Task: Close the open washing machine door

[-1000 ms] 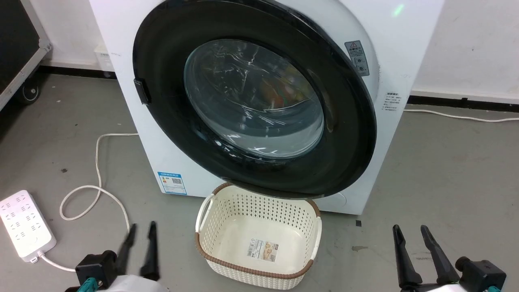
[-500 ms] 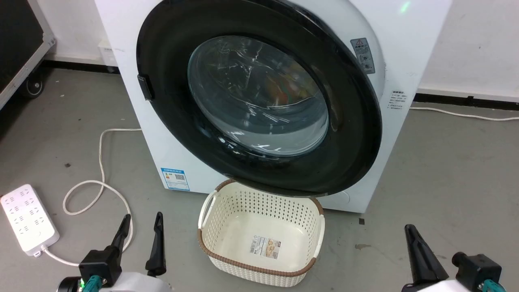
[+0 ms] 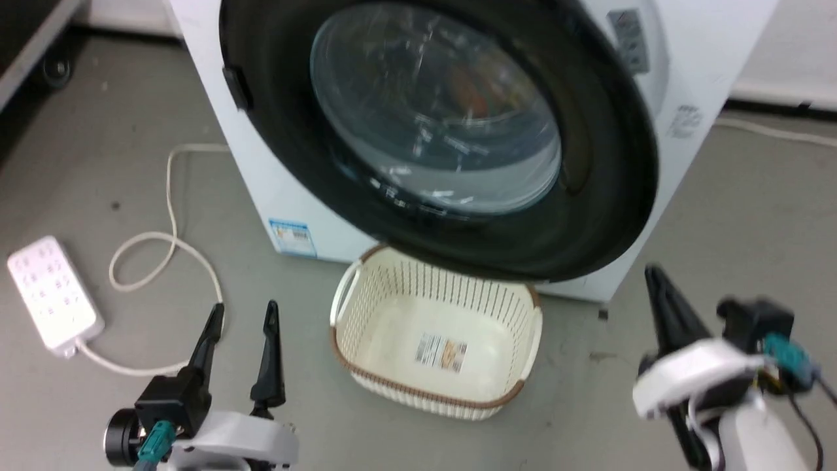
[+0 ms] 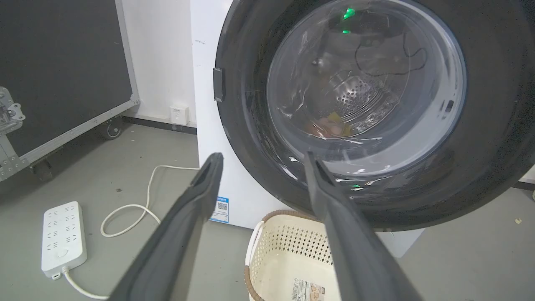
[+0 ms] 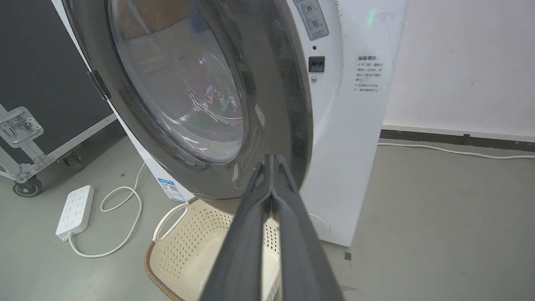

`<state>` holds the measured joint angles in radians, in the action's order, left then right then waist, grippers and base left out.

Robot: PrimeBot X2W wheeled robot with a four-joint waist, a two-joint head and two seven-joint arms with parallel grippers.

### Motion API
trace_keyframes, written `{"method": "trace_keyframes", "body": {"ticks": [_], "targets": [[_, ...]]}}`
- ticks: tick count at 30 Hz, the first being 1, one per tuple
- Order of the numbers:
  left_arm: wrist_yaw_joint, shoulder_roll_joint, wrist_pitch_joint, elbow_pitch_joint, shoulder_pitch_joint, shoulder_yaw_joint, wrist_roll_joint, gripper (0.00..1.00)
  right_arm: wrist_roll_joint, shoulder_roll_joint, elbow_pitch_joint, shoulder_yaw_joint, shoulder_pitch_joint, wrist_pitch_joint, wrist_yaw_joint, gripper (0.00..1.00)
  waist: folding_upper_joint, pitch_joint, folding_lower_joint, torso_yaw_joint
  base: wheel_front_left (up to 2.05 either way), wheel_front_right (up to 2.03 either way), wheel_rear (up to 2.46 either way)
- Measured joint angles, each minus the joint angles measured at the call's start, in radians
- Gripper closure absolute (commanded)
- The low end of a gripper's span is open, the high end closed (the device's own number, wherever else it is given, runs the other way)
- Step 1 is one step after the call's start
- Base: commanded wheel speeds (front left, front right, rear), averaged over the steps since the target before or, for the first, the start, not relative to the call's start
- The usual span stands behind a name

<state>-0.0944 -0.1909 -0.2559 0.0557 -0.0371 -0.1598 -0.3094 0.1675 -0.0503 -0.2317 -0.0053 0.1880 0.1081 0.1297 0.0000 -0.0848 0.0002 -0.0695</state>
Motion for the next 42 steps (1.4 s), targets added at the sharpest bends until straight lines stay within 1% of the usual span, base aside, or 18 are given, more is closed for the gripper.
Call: {"method": "trace_keyframes", "body": {"ticks": [6,15,22,23,32,42], "targets": [[0.001,0.023,0.0,-0.009,-0.034,0.002,0.009,0.0,-0.032,0.0,-0.095,-0.014,0.152,0.02,0.0,1.0,0.0,-0.081,0.0001,-0.016,0.0,0.0,0.0],[0.019,0.055,0.0,-0.018,-0.08,0.014,0.036,0.0,-0.072,0.0,-0.19,-0.07,0.283,0.057,0.0,1.0,0.0,-0.16,0.0,-0.038,0.0,0.0,0.0],[0.039,0.076,0.0,-0.026,-0.113,0.025,0.058,0.0,-0.103,0.002,-0.216,-0.129,0.382,0.069,0.002,1.0,0.0,-0.212,0.0,-0.047,0.0,0.0,0.0],[0.046,0.081,0.0,-0.029,-0.124,0.029,0.063,0.0,-0.117,0.002,-0.222,-0.15,0.409,0.07,0.002,1.0,0.0,-0.227,-0.0001,-0.049,0.0,0.0,0.0],[0.071,0.099,0.0,-0.033,-0.152,0.049,0.081,0.0,-0.17,0.002,-0.236,-0.225,0.506,0.074,0.002,1.0,0.0,-0.286,-0.0001,-0.064,0.0,0.0,0.0],[0.089,0.116,0.0,-0.033,-0.17,0.067,0.094,0.0,-0.198,0.002,-0.241,-0.266,0.585,0.083,0.002,1.0,0.0,-0.321,-0.0002,-0.073,0.0,0.0,0.0]]}}
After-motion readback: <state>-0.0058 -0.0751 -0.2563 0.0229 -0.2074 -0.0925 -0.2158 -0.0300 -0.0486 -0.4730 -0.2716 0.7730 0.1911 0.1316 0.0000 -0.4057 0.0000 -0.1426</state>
